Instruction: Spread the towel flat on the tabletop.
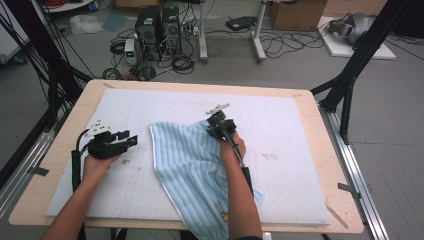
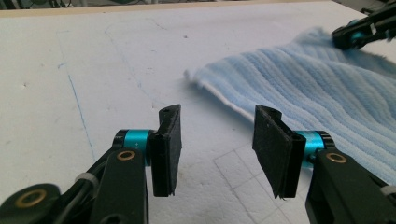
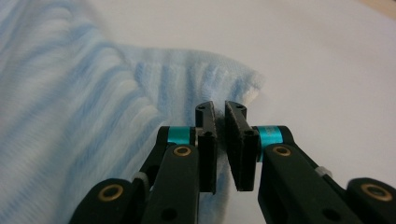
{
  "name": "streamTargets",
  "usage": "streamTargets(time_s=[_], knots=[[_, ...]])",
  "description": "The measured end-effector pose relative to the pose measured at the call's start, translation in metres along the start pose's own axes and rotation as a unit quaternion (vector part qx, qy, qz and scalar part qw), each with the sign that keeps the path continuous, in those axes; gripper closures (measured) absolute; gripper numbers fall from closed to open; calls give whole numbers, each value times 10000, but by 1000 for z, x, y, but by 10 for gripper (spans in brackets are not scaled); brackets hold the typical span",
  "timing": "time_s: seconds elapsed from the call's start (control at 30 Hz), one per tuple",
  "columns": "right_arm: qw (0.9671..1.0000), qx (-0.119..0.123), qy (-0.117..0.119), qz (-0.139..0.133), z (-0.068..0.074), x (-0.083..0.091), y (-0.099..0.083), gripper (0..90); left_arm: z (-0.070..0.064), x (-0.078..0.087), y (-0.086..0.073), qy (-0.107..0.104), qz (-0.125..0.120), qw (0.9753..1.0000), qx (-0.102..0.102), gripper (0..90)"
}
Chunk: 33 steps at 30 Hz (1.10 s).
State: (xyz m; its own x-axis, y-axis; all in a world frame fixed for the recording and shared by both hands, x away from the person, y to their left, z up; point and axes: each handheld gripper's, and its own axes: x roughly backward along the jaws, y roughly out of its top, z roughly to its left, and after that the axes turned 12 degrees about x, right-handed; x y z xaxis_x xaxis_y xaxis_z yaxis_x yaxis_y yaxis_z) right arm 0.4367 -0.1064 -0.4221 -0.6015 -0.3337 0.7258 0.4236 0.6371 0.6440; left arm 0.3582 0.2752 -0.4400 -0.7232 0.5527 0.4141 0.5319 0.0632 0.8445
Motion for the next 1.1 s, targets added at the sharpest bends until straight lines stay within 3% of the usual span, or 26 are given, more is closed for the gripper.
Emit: streamTargets(time_s=[0.1, 0.17, 0.23, 0.3, 0.5, 0.6, 0.73, 0.9, 1.1], knots=[[9983, -279, -512, 52, -20, 17, -13, 826, 0, -1, -1, 5, 29, 10000, -10, 522], [9947, -567, -835, 200, -33, 25, -22, 817, -2, -3, -1, -12, 56, 10000, -23, 522], [9912, -873, -963, 235, -42, 30, -33, 756, -4, -5, -2, -38, 80, 10000, -42, 522], [9908, -1062, -837, 105, -46, 33, -41, 691, -6, -7, -2, -70, 103, 9999, -83, 521], [9937, -928, -500, -373, -38, 50, -60, 477, -11, -12, -4, -174, 214, 9996, -88, 507], [9939, -919, -339, -505, -30, 63, -74, 424, -15, -14, -5, -208, 305, 9992, -127, 496], [9932, -989, -101, -613, -21, 83, -97, 369, -20, -18, -6, -229, 385, 9989, -151, 492], [9927, -1047, 10, -591, -16, 99, -123, 358, -27, -29, 1, -191, 276, 9994, -49, 492], [9911, -1027, 6, -843, -16, 110, -132, 358, -42, -60, 19, -284, 359, 9989, 141, 493]])
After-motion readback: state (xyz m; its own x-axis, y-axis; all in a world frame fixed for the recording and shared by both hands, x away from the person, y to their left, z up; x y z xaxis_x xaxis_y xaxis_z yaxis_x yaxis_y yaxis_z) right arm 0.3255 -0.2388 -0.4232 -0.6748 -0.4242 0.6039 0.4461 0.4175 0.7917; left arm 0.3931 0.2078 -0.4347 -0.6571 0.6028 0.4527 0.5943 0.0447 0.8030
